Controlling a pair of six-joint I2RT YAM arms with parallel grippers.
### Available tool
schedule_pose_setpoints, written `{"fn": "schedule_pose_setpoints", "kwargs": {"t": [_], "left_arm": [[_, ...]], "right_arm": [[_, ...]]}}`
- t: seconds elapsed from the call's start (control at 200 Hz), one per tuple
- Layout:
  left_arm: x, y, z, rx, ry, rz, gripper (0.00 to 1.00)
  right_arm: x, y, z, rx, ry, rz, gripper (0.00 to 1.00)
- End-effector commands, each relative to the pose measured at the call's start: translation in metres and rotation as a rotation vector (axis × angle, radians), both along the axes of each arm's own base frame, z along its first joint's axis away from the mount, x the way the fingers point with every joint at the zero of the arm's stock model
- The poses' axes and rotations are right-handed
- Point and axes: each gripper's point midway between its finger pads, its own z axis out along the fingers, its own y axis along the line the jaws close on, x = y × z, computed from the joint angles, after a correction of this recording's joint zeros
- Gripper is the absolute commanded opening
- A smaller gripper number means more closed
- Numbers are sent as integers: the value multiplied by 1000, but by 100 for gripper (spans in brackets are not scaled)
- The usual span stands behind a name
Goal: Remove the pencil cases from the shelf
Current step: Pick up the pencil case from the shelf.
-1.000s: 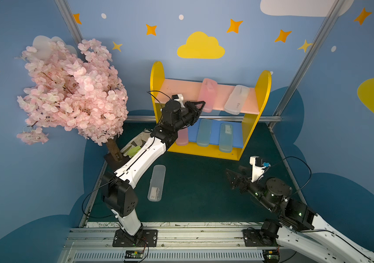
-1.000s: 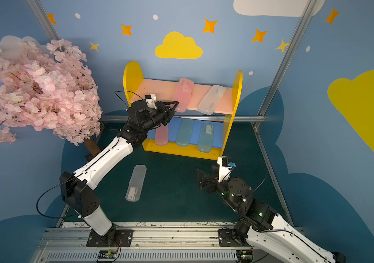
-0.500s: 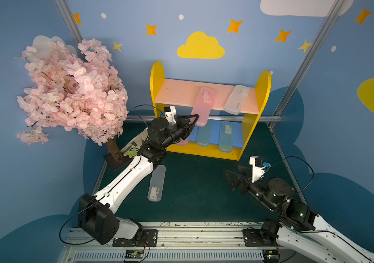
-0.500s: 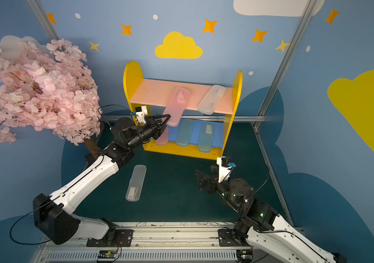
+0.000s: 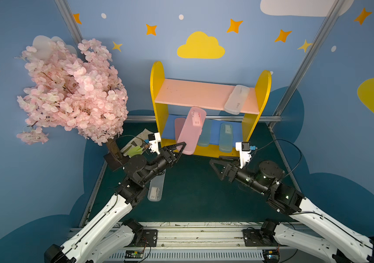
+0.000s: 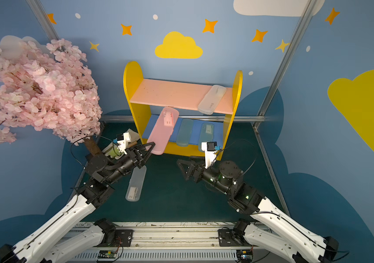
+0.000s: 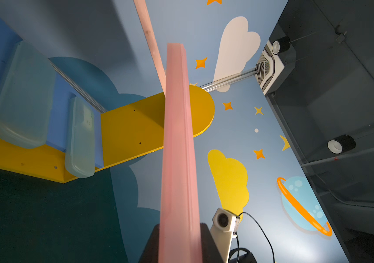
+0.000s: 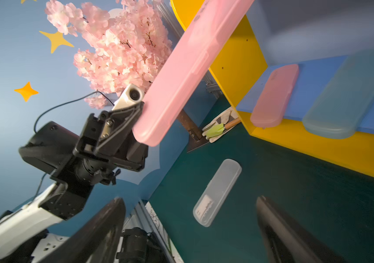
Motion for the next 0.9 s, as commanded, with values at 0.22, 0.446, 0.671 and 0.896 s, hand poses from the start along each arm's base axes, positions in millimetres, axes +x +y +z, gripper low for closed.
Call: {"fn": "schedule_pose_setpoints", "kwargs": {"t": [0.22,0.446,0.671,0.896], "left_arm": [[-33,16,11,-77,-107,-6,3],[-40,21,-2,-89,-86,-4,3],[-43,21,-3,-92,-94,-13,3],[-45,23,-3,-93,-99,-8,3]], "right_arm": [[22,42,41,245,126,144,87],[36,65,45,292,165,189,80],[48,86,44,326,203,231,68],[54,98,42,382,242,271,50]]}}
